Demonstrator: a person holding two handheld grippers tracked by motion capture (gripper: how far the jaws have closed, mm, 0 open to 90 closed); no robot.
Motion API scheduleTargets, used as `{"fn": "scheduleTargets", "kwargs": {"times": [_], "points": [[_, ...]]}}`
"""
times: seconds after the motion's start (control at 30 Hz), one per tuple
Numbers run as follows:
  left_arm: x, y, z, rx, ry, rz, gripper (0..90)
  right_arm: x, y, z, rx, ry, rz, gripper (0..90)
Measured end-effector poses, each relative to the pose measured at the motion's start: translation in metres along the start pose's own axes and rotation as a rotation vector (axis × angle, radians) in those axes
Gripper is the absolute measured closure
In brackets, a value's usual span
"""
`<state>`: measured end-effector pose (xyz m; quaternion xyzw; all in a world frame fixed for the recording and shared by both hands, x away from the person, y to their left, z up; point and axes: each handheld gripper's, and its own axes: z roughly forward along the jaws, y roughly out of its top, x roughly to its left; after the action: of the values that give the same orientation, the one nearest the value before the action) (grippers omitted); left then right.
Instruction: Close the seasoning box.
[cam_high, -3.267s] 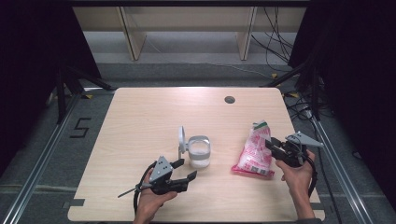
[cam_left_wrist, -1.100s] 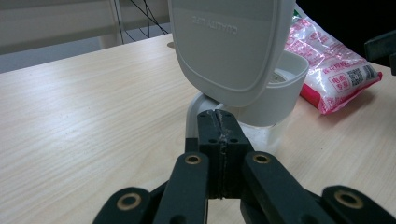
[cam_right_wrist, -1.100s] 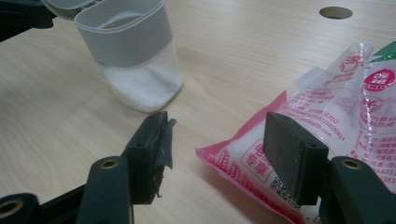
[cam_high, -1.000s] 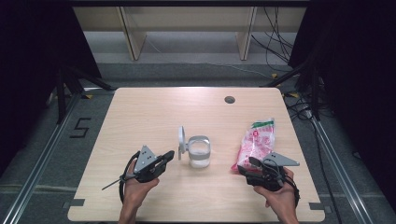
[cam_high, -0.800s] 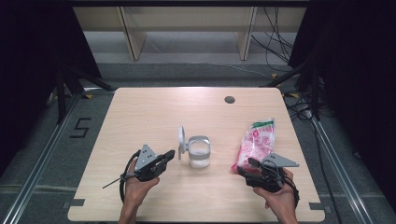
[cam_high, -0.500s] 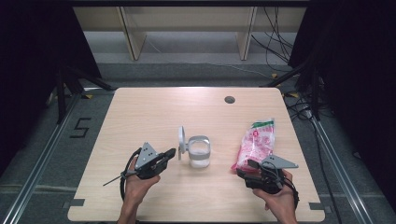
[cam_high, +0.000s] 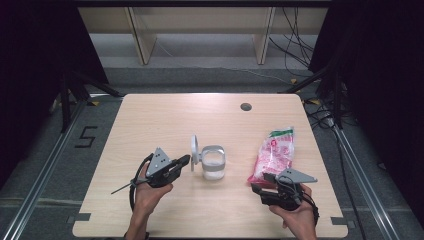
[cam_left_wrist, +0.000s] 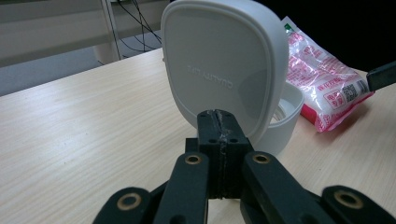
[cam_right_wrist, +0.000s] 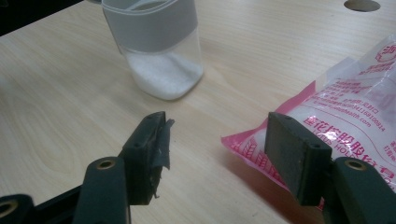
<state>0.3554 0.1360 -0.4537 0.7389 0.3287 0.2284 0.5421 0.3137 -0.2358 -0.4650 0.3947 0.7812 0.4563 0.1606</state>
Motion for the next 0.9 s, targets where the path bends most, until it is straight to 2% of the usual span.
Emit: {"fn": "scheduleTargets", "kwargs": {"times": [0.13, 0.17, 0.2, 0.23, 0.27, 0.3, 0.33, 0.47, 0.57, 0.6, 0.63, 0.67, 0.7, 0.77, 0.8, 0.9], "points": [[0.002, 0.002, 0.001, 0.001, 0.002, -0.002, 89.1, 0.001, -0.001, 0.001, -0.004, -0.006, -0.021, 39.2], [0.001, 0.003, 0.001, 0.000, 0.001, -0.003, 89.0, 0.003, -0.001, 0.001, -0.001, 0.006, 0.010, 39.1], [0.001, 0.003, 0.001, -0.002, 0.001, -0.002, 89.0, 0.004, -0.002, 0.001, 0.004, 0.007, 0.017, 39.1], [0.001, 0.003, 0.002, -0.010, -0.001, -0.012, 89.0, 0.002, -0.001, 0.001, 0.001, 0.002, -0.017, 39.1], [0.001, 0.005, 0.001, -0.002, 0.008, -0.007, 89.0, 0.003, -0.001, 0.001, 0.001, 0.016, -0.013, 39.1], [0.000, 0.005, 0.001, -0.006, 0.007, -0.008, 89.0, 0.003, -0.001, 0.000, 0.009, 0.004, -0.011, 39.1], [0.000, 0.007, 0.001, -0.007, 0.007, 0.004, 89.0, 0.003, -0.002, 0.001, -0.002, 0.010, -0.014, 39.1], [0.000, 0.010, 0.000, -0.004, 0.007, 0.012, 89.0, 0.005, -0.002, 0.001, 0.001, 0.008, -0.008, 39.1], [-0.001, 0.010, 0.001, -0.009, 0.005, 0.002, 89.0, 0.005, -0.002, 0.000, 0.000, 0.013, -0.008, 39.2], [0.000, 0.010, 0.002, -0.013, 0.000, 0.010, 89.0, 0.007, -0.003, 0.000, 0.004, 0.013, 0.011, 39.1], [0.000, 0.010, 0.002, -0.008, 0.003, 0.012, 89.0, 0.005, -0.002, -0.001, 0.005, 0.004, -0.023, 39.2], [0.000, 0.010, 0.002, -0.008, 0.003, 0.012, 89.1, 0.007, -0.002, -0.001, 0.010, 0.010, -0.004, 39.2], [0.000, 0.011, 0.003, -0.011, 0.005, 0.010, 89.1, 0.005, -0.002, -0.001, 0.005, 0.009, -0.024, 39.2], [0.000, 0.011, 0.003, -0.014, 0.004, 0.010, 89.1, 0.005, -0.002, -0.001, 0.004, 0.005, -0.025, 39.2], [-0.001, 0.011, 0.003, -0.015, 0.003, 0.010, 89.0, 0.008, -0.003, -0.001, -0.004, 0.015, 0.011, 39.2], [-0.001, 0.012, 0.003, -0.013, 0.004, 0.010, 89.0, 0.008, -0.003, -0.002, 0.008, 0.018, 0.010, 39.2]]}}
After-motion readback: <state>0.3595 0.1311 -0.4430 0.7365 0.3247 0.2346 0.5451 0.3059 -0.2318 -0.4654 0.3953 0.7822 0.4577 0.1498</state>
